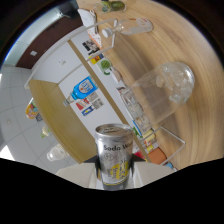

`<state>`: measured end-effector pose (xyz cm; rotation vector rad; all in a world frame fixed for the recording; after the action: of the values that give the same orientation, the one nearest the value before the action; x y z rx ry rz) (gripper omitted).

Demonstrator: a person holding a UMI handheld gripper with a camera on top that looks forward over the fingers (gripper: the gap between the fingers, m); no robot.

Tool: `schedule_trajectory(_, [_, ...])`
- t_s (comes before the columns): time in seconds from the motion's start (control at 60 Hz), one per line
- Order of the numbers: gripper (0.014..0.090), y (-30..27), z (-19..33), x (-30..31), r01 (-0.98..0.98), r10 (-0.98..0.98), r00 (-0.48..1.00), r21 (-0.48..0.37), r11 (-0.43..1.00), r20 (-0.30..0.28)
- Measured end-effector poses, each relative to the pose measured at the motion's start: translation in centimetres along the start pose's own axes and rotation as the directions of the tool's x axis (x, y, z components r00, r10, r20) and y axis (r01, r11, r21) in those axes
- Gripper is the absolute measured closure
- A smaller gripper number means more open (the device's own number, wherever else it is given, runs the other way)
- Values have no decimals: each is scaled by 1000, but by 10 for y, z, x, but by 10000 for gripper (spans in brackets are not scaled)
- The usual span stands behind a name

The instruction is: Make me a cup of Mojito.

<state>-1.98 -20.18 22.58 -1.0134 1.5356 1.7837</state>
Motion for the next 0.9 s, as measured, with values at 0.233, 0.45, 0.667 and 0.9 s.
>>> schedule_trajectory(0.233, [541,6,-3,-16,626,-620,776,24,780,-115])
schedule_trajectory(0.45, [541,36,2,-34,996,-987,80,-19,84,-142])
schedule_trajectory(0.667, [543,30,12,30,947,-942,-304,-148,-284,-139])
schedule_trajectory(0.9, [543,-2,14,108,887,-896,-421,-270,-375,-140])
